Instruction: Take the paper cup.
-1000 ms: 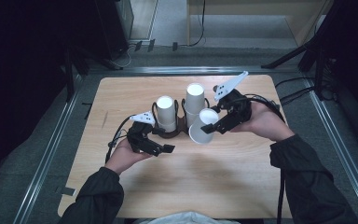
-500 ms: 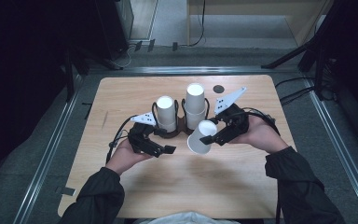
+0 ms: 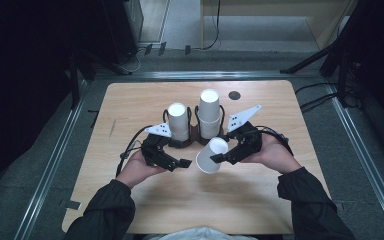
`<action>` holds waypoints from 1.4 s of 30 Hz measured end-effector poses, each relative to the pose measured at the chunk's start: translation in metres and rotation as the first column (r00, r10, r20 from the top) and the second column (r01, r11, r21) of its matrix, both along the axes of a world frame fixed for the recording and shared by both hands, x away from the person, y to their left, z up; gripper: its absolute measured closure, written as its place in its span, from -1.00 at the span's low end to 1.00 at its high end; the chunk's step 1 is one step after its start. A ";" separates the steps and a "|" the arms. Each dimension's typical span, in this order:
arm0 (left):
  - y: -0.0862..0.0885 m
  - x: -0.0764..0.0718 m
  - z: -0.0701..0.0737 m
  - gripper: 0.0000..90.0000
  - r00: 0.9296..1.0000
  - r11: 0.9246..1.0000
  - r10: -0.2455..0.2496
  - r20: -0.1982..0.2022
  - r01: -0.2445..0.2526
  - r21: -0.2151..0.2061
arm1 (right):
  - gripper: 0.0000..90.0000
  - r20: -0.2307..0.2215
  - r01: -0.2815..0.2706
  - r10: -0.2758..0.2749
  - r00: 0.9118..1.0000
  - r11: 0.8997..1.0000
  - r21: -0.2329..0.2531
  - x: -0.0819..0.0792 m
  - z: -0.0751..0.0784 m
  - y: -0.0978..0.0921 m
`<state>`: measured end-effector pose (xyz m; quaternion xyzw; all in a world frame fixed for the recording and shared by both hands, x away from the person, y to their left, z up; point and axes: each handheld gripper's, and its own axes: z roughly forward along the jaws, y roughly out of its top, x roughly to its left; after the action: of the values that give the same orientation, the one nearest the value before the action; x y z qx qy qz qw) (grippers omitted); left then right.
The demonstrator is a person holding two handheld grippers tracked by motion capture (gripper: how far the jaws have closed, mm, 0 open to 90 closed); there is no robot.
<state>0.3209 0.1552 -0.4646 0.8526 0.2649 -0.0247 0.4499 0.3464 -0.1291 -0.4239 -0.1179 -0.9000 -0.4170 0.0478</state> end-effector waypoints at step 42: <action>-0.022 -0.010 -0.002 -0.50 0.985 0.990 -0.133 0.107 0.136 -0.030 | -0.26 -0.098 -0.010 0.023 0.995 0.991 0.135 0.000 0.003 0.029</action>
<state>0.3106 0.1331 -0.4662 0.8602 0.1822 -0.0151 0.4761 0.3463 -0.0998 -0.4214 -0.1275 -0.8672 -0.4700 0.1037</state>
